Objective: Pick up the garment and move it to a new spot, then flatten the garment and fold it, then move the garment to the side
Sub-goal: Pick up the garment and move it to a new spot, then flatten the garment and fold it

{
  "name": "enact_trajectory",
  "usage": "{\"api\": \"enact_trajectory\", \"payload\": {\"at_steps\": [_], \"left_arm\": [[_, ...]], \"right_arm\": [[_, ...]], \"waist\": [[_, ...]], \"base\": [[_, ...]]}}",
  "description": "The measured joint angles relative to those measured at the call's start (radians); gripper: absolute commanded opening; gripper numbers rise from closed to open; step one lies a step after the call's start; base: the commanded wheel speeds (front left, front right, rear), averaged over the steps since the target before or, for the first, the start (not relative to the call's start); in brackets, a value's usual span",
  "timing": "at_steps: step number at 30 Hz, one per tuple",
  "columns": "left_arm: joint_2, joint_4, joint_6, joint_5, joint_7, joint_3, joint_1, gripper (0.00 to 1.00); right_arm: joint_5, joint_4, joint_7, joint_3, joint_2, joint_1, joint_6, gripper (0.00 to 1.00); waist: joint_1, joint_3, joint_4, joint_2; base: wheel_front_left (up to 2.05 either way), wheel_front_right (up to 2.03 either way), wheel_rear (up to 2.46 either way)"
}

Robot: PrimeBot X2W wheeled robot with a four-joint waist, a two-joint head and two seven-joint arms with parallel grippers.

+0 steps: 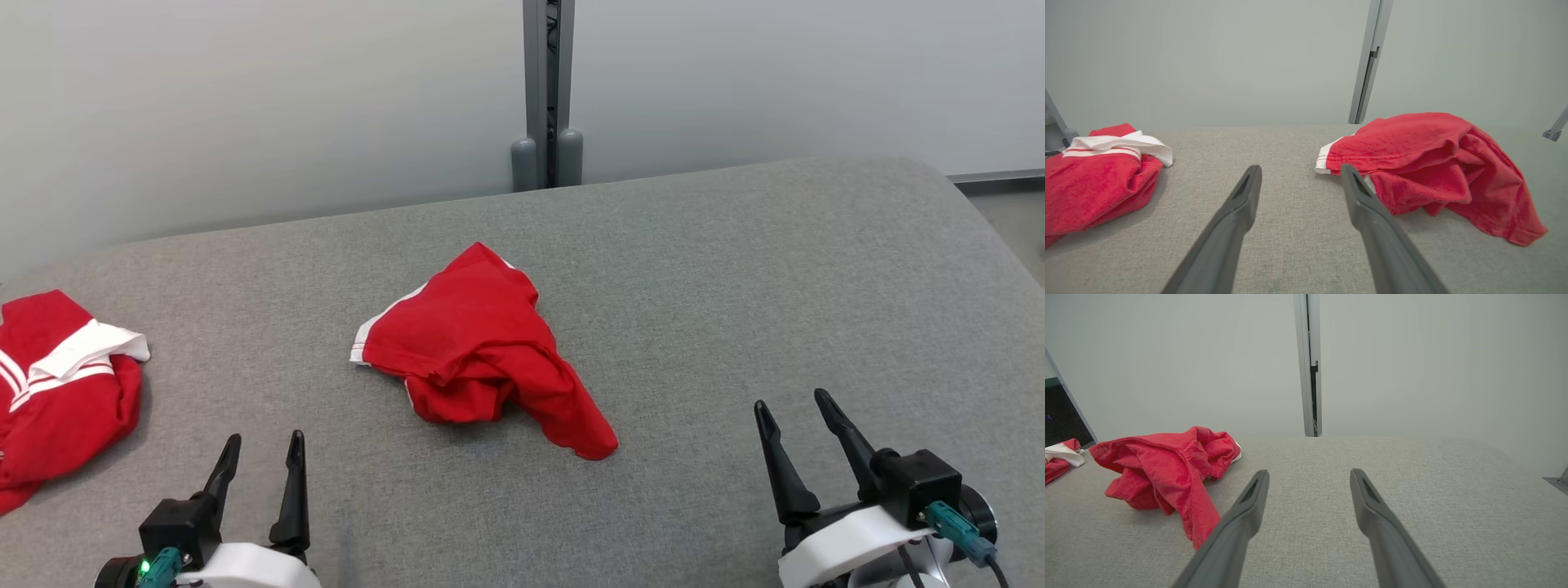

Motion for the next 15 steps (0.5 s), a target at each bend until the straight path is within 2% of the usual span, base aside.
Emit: {"api": "enact_trajectory", "payload": {"at_steps": [5,10,15], "left_arm": [[-0.016,-0.046,-0.002,0.055,0.0,0.062,0.053,1.0],[-0.032,-0.071,0.015,0.084,0.0,0.121,0.103,1.0],[-0.038,-0.082,0.008,0.093,0.0,0.139,0.129,1.0]], "right_arm": [[-0.007,0.007,0.0,0.001,0.001,0.016,0.0,1.0],[-0.007,0.015,0.0,0.012,0.002,0.021,0.0,1.0],[-0.007,0.017,0.0,0.019,0.003,0.022,0.0,1.0]], "waist": [[0.0,-0.014,0.023,0.0],[0.0,-0.021,0.035,0.0],[0.0,-0.023,0.044,0.0]], "base": [[0.0,0.0,0.0],[0.0,0.0,0.0],[0.0,0.0,0.0]]}}
